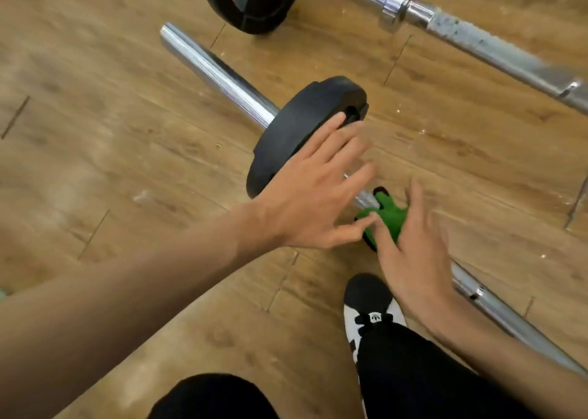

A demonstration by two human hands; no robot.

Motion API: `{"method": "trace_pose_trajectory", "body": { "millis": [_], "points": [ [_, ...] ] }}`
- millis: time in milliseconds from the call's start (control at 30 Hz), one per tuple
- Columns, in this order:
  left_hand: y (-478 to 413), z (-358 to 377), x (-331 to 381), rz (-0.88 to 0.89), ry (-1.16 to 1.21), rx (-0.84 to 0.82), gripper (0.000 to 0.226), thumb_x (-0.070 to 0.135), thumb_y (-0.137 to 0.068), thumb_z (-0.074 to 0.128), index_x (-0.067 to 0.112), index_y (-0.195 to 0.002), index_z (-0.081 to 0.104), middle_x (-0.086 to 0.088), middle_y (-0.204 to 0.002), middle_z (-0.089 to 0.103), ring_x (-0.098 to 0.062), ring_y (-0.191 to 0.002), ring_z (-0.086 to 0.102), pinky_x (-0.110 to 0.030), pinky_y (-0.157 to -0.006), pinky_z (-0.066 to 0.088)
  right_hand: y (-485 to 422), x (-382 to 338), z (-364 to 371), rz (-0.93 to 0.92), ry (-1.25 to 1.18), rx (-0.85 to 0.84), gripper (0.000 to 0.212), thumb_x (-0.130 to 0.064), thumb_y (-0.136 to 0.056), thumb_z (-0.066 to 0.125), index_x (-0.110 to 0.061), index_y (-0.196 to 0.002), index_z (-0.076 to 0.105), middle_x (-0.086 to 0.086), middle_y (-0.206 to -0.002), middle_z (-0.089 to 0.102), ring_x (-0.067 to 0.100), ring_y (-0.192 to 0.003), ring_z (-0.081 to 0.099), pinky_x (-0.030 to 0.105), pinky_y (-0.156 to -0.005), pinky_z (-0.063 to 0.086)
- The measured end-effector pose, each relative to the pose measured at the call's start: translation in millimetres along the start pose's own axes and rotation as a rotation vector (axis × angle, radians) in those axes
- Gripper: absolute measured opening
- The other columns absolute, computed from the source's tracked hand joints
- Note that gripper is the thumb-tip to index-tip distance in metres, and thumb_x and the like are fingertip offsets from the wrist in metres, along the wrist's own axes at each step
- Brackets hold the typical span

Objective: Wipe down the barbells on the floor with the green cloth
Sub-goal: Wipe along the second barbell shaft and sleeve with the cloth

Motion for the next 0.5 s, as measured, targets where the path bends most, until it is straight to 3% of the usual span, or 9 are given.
{"method": "trace_pose_trajectory", "body": {
  "millis": [100,167,233,300,400,500],
  "points": [
    [-11.8,-28.6,-13.0,0.038,0.035,0.012,0.048,0.049,-0.095,0.059,0.005,-0.112,0.068,-0.024,-0.136,0.061,-0.041,-0.14,0.049,-0.049,-0.127,0.023,-9.4,-22.0,9.4,-0.012,0.051,0.031,0.065,-0.056,-0.102,0.033,-0.016,-0.153,0.04,0.011,-0.139,0.056,0.034,-0.129,0.051,0.05,-0.106,0.037],
    [-17.8,-38.7,-43.1,0.005,0.043,-0.057,0.062,0.057,-0.097,0.052,0.006,-0.13,0.064,-0.024,-0.149,0.052,-0.04,-0.149,0.038,-0.049,-0.129,0.017,-13.8,-31.3,14.6,0.015,0.133,0.03,0.055,-0.051,-0.106,0.033,-0.016,-0.147,0.048,0.009,-0.133,0.059,0.033,-0.121,0.056,0.05,-0.099,0.042],
    [-21.6,-33.6,-73.3,0.008,0.017,-0.128,0.077,0.063,-0.098,0.045,0.008,-0.151,0.049,-0.023,-0.163,0.036,-0.037,-0.157,0.023,-0.048,-0.131,0.01,-17.5,-30.5,15.7,0.065,0.157,0.069,0.045,-0.044,-0.11,0.04,-0.015,-0.141,0.055,0.01,-0.123,0.064,0.034,-0.111,0.061,0.049,-0.091,0.046],
    [-22.3,-20.9,-88.0,0.011,0.053,-0.132,0.087,0.065,-0.097,0.045,0.006,-0.16,0.035,-0.022,-0.169,0.026,-0.034,-0.16,0.015,-0.047,-0.131,0.009,-22.1,-27.9,16.5,0.043,0.222,0.119,0.041,-0.041,-0.11,0.041,-0.014,-0.132,0.062,0.009,-0.109,0.068,0.034,-0.096,0.065,0.043,-0.077,0.049],
    [-23.6,-14.4,-88.5,0.007,0.188,-0.004,0.088,0.062,-0.095,0.049,-0.001,-0.156,0.041,-0.022,-0.164,0.036,-0.034,-0.158,0.022,-0.046,-0.131,0.013,-26.2,-24.8,17.8,-0.024,0.34,0.213,0.043,-0.045,-0.104,0.043,-0.015,-0.119,0.07,0.004,-0.093,0.067,0.029,-0.079,0.067,0.035,-0.059,0.048],
    [-29.5,-13.5,-90.3,0.054,0.209,0.035,0.086,0.057,-0.094,0.047,-0.003,-0.155,0.042,-0.022,-0.161,0.041,-0.034,-0.155,0.028,-0.041,-0.131,0.011,-29.9,-19.9,17.3,-0.018,0.298,0.277,0.041,-0.047,-0.105,0.044,-0.017,-0.111,0.07,0.001,-0.091,0.066,0.025,-0.079,0.067,0.036,-0.055,0.049]
  ]
}}
Point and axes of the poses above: each hand's wrist, its own y-axis away from the middle knuckle, its own z-axis out of the palm, x = y × z, the point moved 6 cm from there along -y, towards the middle knuckle
